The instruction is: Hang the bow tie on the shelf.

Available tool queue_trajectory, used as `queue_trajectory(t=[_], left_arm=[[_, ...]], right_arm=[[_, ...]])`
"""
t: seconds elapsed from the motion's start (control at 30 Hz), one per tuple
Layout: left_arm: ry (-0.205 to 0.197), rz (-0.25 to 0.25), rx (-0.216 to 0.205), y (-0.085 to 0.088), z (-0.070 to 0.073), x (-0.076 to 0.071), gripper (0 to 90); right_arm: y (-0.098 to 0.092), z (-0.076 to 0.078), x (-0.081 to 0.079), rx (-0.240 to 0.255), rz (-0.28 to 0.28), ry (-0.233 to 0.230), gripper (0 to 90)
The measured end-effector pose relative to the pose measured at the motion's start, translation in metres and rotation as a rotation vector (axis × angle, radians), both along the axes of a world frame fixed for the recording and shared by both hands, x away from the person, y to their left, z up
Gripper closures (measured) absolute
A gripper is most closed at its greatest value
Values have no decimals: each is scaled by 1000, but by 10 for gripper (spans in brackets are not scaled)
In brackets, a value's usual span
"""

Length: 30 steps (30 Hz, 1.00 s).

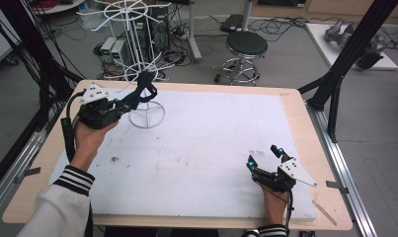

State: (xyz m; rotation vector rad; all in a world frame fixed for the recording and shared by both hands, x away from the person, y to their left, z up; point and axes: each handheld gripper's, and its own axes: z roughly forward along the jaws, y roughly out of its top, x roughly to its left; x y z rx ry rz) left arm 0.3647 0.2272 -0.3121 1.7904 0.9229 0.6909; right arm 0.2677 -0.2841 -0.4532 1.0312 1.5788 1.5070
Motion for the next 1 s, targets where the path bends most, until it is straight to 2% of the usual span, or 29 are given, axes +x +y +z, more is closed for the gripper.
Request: queue_trajectory(t=[0.03, 0.1, 0.17, 0.27, 0.33, 0.47, 0.53, 0.57, 0.67, 0.8, 0.93, 1.0], left_arm=[[5, 4, 3, 2, -1, 0, 761], [12, 22, -2, 5, -2, 0, 659], [11, 23, -12, 9, -3, 1, 625], [4, 49, -30, 12, -5, 2, 439], [-9, 40, -36, 13, -6, 1, 310], [-34, 9, -50, 16, -10, 1, 203], [-54, -1, -66, 19, -15, -1, 162], [-76, -6, -71, 21, -19, -3, 153], [-125, -13, -80, 29, -29, -13, 153], [-182, -23, -118, 43, -42, -27, 153], [-221, -34, -143, 60, -55, -42, 153], [-228, -29, -146, 68, -62, -48, 153]], right_arm=[[0, 0, 0, 2, 0, 0, 91], [0, 0, 0, 6, 0, 2, 91], [-1, 0, 0, 9, 0, 5, 91], [0, 0, -1, 10, -1, 6, 91], [0, 0, -1, 6, -1, -1, 91], [0, 0, -1, 8, -2, 2, 91], [0, 0, -1, 4, -4, -3, 91], [0, 0, -1, 4, -4, -4, 91], [0, 0, -1, -2, -4, -4, 91], [0, 0, -1, 10, -8, 3, 91], [0, 0, -1, 11, -8, 6, 91], [0, 0, 0, 7, -9, 3, 91]])
